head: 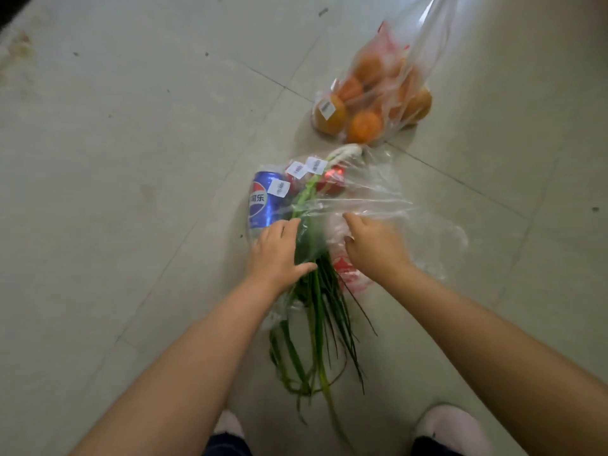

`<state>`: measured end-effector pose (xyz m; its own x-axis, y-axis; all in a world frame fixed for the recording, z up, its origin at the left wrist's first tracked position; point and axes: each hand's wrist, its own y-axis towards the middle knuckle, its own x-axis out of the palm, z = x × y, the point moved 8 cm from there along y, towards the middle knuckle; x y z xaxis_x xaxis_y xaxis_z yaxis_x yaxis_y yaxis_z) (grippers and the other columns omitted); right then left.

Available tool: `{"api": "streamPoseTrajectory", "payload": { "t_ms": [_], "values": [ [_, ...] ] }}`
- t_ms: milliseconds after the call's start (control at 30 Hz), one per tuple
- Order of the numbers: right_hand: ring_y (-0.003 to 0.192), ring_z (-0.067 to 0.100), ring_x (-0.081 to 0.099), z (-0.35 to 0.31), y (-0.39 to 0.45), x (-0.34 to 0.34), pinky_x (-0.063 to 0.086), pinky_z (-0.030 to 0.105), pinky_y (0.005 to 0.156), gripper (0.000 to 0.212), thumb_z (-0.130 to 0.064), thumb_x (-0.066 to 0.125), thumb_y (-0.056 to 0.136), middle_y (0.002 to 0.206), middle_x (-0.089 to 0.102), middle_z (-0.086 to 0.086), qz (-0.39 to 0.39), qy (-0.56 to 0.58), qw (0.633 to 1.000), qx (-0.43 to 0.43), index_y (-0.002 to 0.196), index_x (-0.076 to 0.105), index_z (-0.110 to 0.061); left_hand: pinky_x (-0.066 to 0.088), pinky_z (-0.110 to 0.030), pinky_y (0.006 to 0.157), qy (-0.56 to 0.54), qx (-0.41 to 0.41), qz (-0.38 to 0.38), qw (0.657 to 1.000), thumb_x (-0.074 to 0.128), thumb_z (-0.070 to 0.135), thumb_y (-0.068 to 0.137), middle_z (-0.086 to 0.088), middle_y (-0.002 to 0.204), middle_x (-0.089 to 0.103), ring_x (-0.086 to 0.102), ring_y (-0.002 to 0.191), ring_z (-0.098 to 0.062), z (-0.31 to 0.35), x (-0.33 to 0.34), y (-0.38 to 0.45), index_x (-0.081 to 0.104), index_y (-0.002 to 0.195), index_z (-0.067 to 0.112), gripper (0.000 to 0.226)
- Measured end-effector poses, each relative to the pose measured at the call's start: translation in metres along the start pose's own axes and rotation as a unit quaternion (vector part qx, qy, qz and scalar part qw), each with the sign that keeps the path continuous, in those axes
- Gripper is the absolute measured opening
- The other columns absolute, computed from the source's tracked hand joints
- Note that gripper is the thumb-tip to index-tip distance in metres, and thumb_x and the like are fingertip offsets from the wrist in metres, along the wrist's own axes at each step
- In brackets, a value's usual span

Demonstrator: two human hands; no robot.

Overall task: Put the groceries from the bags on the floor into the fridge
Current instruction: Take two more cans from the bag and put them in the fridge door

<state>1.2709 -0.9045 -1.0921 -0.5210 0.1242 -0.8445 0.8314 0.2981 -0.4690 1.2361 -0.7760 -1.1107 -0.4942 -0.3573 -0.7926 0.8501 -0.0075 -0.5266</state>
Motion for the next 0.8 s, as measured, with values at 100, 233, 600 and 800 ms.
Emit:
{"api": "streamPoseTrajectory", "payload": {
  "t_ms": [100,233,600,800],
  "values": [
    [0.119,0.029,0.051,0.008,0.032,0.017,0.044,0.037,0.096,0.043,-0.008,0.037,0.093,0.129,0.057,0.015,-0.002,-0.072,0.995,-0.063,0.136,0.041,-0.007,0.032,-0.032,0.102,0.078,0.042,0.047,0.995,0.058,0.039,0.088,-0.003,0.135,0.05,0.044,0.128,-0.021,-0.008,0.002,0.034,0.038,0.139,0.019,0.059],
    [0.136,0.025,0.036,0.0,0.064,0.031,0.028,0.032,0.112,0.053,-0.008,0.034,0.095,0.145,0.042,0.012,-0.048,-0.185,0.969,-0.154,0.146,0.021,-0.01,0.051,-0.037,0.073,0.064,0.152,0.154,0.974,0.072,0.003,0.072,-0.014,0.096,0.073,0.068,0.09,-0.036,-0.014,-0.022,0.054,0.068,0.101,0.006,0.03],
    [0.135,0.025,0.038,-0.008,0.101,-0.019,0.03,0.033,0.11,0.044,-0.016,0.037,0.097,0.144,0.044,0.011,0.086,0.001,0.987,-0.136,0.14,0.037,-0.008,0.028,-0.017,0.028,0.141,0.164,0.282,0.935,0.065,-0.016,0.04,-0.014,0.056,0.057,0.045,0.025,-0.027,-0.045,-0.063,0.06,0.036,0.077,0.013,0.055],
    [0.084,0.015,0.061,0.013,0.111,-0.052,0.048,0.023,0.08,0.03,0.001,0.053,0.083,0.095,0.07,0.008,0.182,0.309,0.932,-0.051,0.109,0.066,-0.007,0.029,-0.029,0.059,0.285,0.418,0.387,0.771,0.045,0.003,0.067,-0.003,0.085,0.044,0.039,0.068,-0.019,-0.019,-0.04,0.038,0.048,0.07,0.018,0.015]
  ]
}}
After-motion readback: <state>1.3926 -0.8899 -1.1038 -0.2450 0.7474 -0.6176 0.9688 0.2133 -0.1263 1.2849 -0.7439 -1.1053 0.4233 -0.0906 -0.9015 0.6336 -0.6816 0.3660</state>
